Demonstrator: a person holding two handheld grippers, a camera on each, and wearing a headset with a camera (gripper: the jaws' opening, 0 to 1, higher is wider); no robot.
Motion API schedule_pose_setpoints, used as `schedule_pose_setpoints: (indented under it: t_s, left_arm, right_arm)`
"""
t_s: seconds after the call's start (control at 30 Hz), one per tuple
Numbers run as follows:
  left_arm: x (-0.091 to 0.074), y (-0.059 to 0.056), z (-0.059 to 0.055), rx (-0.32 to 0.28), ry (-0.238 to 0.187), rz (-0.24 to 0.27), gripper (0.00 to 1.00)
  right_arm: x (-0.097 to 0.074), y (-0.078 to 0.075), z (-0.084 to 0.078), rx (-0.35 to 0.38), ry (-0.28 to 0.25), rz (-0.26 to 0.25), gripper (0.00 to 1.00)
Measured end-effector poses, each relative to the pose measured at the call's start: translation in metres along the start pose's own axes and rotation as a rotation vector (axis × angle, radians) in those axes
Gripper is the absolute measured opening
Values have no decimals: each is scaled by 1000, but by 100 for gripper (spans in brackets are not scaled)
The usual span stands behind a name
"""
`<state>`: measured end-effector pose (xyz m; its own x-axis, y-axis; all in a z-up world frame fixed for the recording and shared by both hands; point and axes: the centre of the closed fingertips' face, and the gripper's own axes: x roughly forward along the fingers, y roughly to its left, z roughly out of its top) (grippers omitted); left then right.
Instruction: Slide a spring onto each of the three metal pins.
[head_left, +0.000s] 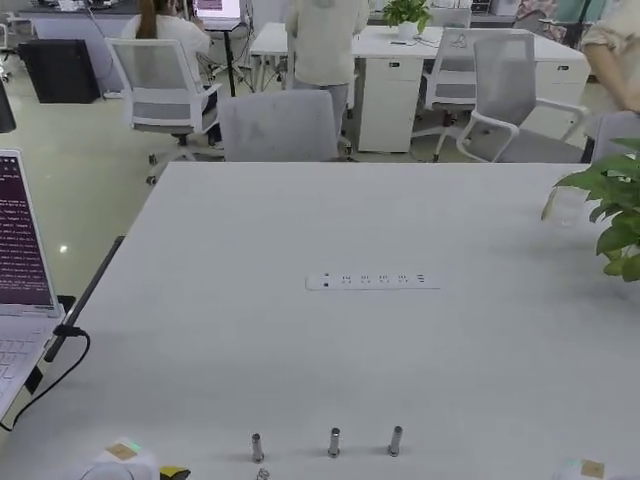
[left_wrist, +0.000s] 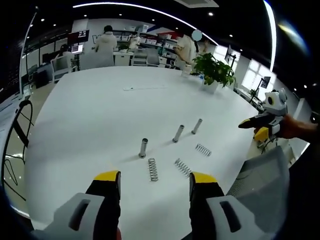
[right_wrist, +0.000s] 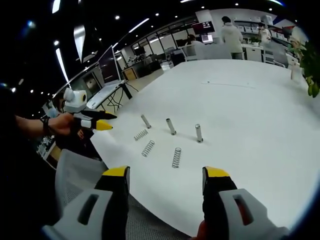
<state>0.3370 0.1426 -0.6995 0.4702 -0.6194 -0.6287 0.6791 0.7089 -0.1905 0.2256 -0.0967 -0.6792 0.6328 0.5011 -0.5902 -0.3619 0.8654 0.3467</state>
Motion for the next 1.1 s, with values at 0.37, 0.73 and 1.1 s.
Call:
schedule_pose_setpoints:
  t_s: [0.37,0.73,1.1]
  left_arm:
    - [14,12,-11,2,45,-4,47]
    - [38,18,-19,-39,81,5,36]
    - [60,10,-27,-31,129,-7,28]
  right_arm:
    - [-1,-2,0,17,-9,-15,57]
    - [3,0,8,36,-31,-12,57]
    - [3,2,1,40,-14,-5,57]
